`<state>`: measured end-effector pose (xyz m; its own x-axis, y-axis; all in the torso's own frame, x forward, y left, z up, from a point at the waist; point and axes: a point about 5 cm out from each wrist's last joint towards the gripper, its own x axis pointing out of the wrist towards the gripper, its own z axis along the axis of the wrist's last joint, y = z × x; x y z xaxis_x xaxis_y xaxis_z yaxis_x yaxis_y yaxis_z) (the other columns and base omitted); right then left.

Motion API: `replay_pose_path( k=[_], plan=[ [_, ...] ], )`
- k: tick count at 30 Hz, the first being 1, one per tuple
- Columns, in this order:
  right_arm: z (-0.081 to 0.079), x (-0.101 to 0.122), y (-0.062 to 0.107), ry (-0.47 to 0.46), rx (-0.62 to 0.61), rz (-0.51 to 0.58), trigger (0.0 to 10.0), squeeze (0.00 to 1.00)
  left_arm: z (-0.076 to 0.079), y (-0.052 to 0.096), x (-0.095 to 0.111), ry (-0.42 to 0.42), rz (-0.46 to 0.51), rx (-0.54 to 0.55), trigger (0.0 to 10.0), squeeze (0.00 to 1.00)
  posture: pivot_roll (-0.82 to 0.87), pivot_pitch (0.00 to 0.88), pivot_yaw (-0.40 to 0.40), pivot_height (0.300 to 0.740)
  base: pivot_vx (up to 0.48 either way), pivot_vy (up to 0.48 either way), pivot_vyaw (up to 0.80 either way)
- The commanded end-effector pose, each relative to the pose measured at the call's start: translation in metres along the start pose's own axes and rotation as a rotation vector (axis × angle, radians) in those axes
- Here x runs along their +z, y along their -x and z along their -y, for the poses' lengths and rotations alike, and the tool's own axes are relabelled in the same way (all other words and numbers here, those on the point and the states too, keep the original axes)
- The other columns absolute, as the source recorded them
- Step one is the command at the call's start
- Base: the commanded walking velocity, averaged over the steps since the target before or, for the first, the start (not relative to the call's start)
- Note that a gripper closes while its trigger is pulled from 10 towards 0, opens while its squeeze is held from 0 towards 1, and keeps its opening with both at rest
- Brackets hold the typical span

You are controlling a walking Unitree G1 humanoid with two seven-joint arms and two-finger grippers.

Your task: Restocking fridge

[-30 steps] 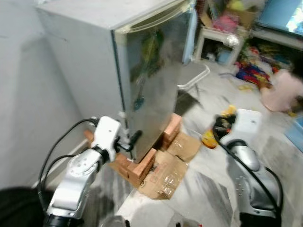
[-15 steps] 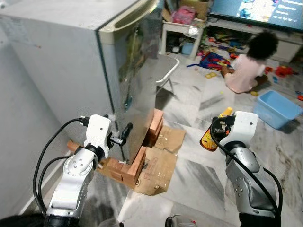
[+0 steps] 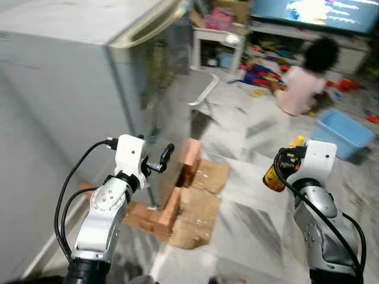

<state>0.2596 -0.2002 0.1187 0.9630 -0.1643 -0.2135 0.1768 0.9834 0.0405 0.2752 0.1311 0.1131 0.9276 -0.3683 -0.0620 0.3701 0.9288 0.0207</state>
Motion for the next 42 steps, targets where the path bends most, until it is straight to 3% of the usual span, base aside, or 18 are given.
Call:
replay_pose_path(
  k=[1,7,16,28,35,42],
  plan=[
    [-0.006,0.007,0.001,-0.015,0.025,0.036,10.0,0.0,-0.007,0.003,-0.002,-0.001,-0.002,0.036,10.0,0.0,0.0,0.0,-0.026,0.74,0.0,0.281,0.0],
    [-0.006,0.007,0.0,-0.016,0.027,0.034,10.0,0.0,-0.005,0.006,-0.004,0.002,0.0,0.029,10.0,0.0,0.0,0.0,-0.029,0.74,0.0,0.0,0.0],
    [-0.005,0.007,0.003,-0.008,0.022,0.028,10.0,0.0,-0.002,-0.002,0.0,0.006,0.011,-0.016,10.0,0.0,-0.01,0.0,-0.029,0.74,0.0,0.0,0.0],
    [-0.002,0.005,0.008,-0.002,0.008,0.016,10.0,0.0,0.005,-0.018,0.008,0.029,0.06,-0.048,10.0,0.0,-0.02,0.0,-0.023,0.74,0.223,0.0,-0.62],
    [-0.003,0.003,0.008,-0.002,0.015,0.007,10.0,0.0,-0.001,-0.022,0.005,0.006,0.044,0.018,10.0,0.0,-0.02,0.0,-0.025,0.74,0.2,0.0,0.0],
    [-0.003,0.003,0.01,-0.003,0.019,0.003,10.0,0.0,-0.004,-0.023,0.008,0.044,0.071,0.046,10.0,0.0,-0.02,0.0,-0.024,0.74,0.0,0.0,0.0]
  ],
)
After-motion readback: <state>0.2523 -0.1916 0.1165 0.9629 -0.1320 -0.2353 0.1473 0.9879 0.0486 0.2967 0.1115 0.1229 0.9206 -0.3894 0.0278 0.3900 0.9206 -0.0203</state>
